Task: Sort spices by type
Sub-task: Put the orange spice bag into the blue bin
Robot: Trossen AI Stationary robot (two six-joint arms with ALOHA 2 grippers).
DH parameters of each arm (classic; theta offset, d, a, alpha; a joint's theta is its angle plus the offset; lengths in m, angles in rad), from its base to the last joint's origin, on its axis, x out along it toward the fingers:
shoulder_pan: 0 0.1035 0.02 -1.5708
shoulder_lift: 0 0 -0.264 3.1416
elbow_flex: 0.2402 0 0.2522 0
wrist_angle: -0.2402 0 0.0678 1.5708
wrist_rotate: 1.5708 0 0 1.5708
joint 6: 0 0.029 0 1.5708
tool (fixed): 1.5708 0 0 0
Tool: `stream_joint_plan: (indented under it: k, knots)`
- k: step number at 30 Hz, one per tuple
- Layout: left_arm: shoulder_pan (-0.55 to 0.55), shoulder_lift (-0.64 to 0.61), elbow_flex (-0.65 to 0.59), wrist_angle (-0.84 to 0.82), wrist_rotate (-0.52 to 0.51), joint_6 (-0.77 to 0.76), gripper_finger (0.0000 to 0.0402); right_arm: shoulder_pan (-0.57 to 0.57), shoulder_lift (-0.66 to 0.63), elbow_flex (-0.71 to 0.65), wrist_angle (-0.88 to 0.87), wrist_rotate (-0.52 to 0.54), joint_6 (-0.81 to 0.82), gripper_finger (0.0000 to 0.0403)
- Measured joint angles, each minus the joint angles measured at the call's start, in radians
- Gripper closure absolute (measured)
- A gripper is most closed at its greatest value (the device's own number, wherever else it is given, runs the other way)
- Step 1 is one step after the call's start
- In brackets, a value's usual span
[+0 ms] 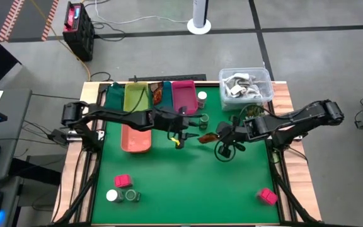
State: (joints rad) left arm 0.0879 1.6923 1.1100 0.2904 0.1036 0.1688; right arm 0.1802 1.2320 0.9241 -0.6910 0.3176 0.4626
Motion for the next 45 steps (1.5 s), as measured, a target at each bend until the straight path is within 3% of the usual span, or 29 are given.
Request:
stream_joint_plan:
  k: [7, 31, 37, 45]
  knots:
    - [-0.002, 0.05, 0.057, 0.055, -0.001, 0.005, 0.0219, -0.008, 0.0, 0.0, 0.083, 0.002, -0.051, 0.0384]
    - [-0.003, 0.082, 0.055, 0.178, 0.011, 0.033, 0.0223, -0.053, 0.0, 0.0, 0.24, 0.003, -0.174, 0.0384]
    - [-0.003, 0.082, 0.054, 0.157, 0.011, 0.046, 0.0274, -0.06, 0.0, 0.0, 0.253, 0.003, -0.183, 0.0383]
    - [-0.002, 0.082, 0.054, 0.124, 0.011, 0.074, 0.039, -0.06, 0.0, 0.0, 0.263, 0.003, -0.184, 0.0373]
